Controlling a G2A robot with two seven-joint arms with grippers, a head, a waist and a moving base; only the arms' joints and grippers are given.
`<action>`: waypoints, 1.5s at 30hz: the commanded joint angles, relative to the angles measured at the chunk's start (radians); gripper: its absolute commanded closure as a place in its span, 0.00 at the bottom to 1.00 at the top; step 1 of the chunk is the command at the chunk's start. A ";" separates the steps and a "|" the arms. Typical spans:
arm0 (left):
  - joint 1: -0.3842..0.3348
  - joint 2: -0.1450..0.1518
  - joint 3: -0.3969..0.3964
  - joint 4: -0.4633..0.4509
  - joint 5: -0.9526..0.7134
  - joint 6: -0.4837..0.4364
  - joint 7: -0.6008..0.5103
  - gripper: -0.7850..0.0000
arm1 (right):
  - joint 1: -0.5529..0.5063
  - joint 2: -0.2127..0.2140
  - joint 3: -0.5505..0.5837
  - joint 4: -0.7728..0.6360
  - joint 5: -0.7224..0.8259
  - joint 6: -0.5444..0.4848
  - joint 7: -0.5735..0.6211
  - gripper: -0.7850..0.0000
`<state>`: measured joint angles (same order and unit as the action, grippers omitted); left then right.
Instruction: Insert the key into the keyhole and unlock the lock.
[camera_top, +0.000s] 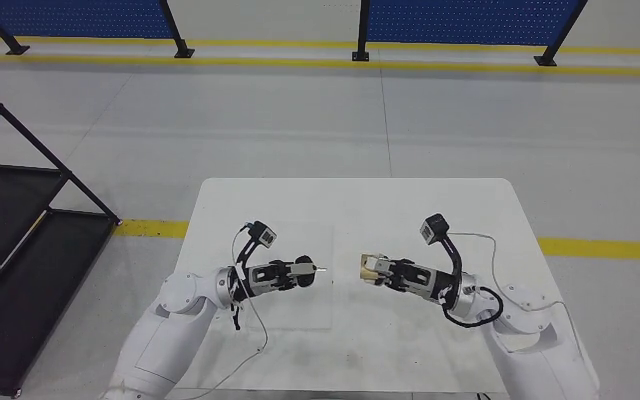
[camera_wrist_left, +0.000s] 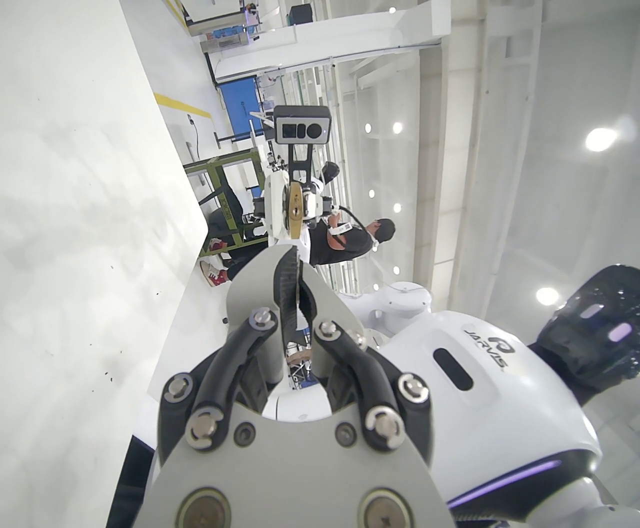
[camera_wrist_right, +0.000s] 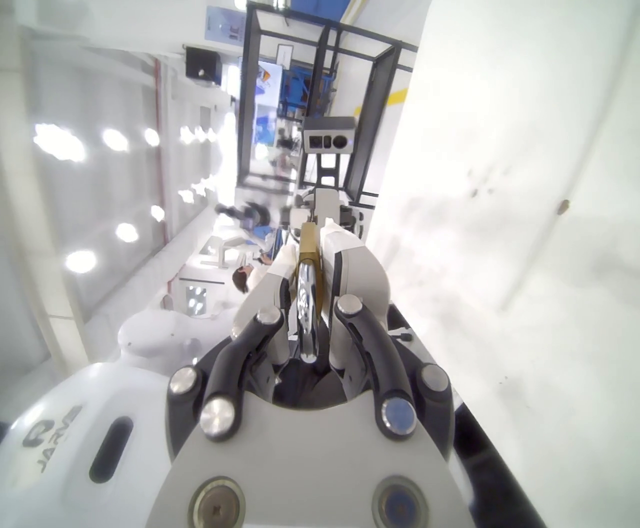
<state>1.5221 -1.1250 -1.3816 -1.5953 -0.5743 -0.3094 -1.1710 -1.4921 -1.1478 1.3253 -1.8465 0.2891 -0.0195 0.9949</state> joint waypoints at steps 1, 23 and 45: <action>0.003 0.000 0.004 -0.010 0.002 -0.006 0.003 1.00 | -0.009 0.000 -0.006 0.002 0.020 -0.013 -0.008 1.00; 0.002 0.011 0.033 -0.079 0.110 -0.033 0.054 1.00 | -0.011 0.005 -0.068 0.032 0.061 -0.026 -0.025 1.00; -0.015 0.017 0.081 -0.058 0.154 -0.044 0.105 1.00 | -0.017 0.018 -0.088 0.010 -0.022 -0.015 -0.093 1.00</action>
<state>1.5073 -1.1088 -1.3028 -1.6541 -0.4203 -0.3529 -1.0660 -1.5091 -1.1306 1.2383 -1.8366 0.2686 -0.0336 0.9025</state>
